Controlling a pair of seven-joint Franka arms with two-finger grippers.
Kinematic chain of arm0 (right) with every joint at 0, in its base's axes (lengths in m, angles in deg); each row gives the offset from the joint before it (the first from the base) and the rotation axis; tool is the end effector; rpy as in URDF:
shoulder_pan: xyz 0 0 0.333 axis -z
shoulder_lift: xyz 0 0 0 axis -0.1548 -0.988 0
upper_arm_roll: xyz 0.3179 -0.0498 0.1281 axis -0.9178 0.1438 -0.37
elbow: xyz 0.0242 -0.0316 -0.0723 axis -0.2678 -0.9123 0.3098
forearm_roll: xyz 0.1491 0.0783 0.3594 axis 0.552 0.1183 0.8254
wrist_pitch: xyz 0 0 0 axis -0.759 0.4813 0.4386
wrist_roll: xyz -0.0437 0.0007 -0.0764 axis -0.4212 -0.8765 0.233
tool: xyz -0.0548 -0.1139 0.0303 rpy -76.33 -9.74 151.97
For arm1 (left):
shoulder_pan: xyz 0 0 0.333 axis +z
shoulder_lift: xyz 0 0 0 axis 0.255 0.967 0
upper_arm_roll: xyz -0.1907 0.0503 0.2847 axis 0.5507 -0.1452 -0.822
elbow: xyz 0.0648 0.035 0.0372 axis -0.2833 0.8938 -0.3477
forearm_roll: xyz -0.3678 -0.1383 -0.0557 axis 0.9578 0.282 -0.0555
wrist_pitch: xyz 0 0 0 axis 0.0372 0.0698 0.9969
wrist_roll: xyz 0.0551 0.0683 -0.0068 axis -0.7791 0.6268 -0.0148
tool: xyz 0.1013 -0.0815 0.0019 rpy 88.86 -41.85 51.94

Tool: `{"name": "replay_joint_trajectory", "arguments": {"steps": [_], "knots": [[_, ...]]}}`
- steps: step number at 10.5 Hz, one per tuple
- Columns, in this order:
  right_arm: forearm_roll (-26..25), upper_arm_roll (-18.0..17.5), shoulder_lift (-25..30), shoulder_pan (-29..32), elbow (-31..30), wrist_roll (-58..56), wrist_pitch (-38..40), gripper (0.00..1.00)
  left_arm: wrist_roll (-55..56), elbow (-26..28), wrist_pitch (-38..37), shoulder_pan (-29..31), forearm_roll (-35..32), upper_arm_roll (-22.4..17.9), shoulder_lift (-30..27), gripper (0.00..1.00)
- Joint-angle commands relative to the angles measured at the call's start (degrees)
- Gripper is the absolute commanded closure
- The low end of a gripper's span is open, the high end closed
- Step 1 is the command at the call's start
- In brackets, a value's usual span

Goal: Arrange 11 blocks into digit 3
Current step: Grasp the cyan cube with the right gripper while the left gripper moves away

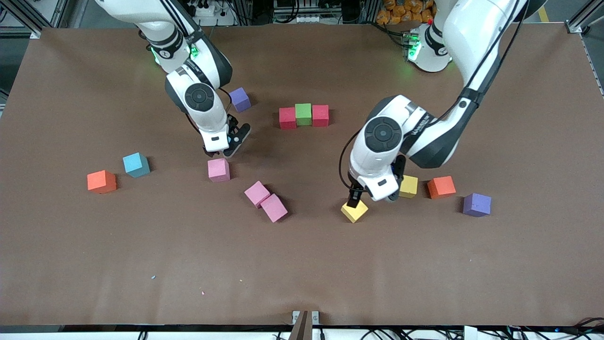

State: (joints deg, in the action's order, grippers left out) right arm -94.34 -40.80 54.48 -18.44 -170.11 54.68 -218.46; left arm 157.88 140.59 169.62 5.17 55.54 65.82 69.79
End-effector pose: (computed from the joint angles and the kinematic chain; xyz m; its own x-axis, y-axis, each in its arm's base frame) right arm 0.4401 0.2619 0.2363 0.5354 0.8318 -0.1461 0.8375 -0.5453 -0.0353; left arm 0.6279 -0.3718 0.3632 0.3224 0.9466 -0.0035 0.9465 -0.3224 0.0130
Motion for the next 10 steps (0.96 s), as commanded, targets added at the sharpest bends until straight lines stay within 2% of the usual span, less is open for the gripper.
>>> {"name": "replay_joint_trajectory", "arguments": {"steps": [1, 5, 7, 10], "knots": [[-1.0, -0.1, -1.0, 0.5, -1.2, -0.6, -0.8, 0.00, -6.3, 0.2, -4.8, 1.5, -0.7, 0.0, -6.0, 0.00], [-1.0, 0.0, -2.6, 1.2, -2.8, -2.2, -4.4, 0.00, -27.0, 0.2, -13.6, 5.4, -1.1, 0.0, -14.0, 0.00], [-1.0, 0.0, -2.9, 1.0, -3.3, -2.2, -4.6, 0.00, -36.5, 0.1, -13.8, 9.5, -0.6, 0.3, -16.4, 0.00], [-1.0, 0.0, -4.9, 1.1, -3.1, -2.3, -7.4, 0.15, -51.7, 0.1, -15.4, 10.4, -0.4, -0.2, -20.0, 0.00]]}}
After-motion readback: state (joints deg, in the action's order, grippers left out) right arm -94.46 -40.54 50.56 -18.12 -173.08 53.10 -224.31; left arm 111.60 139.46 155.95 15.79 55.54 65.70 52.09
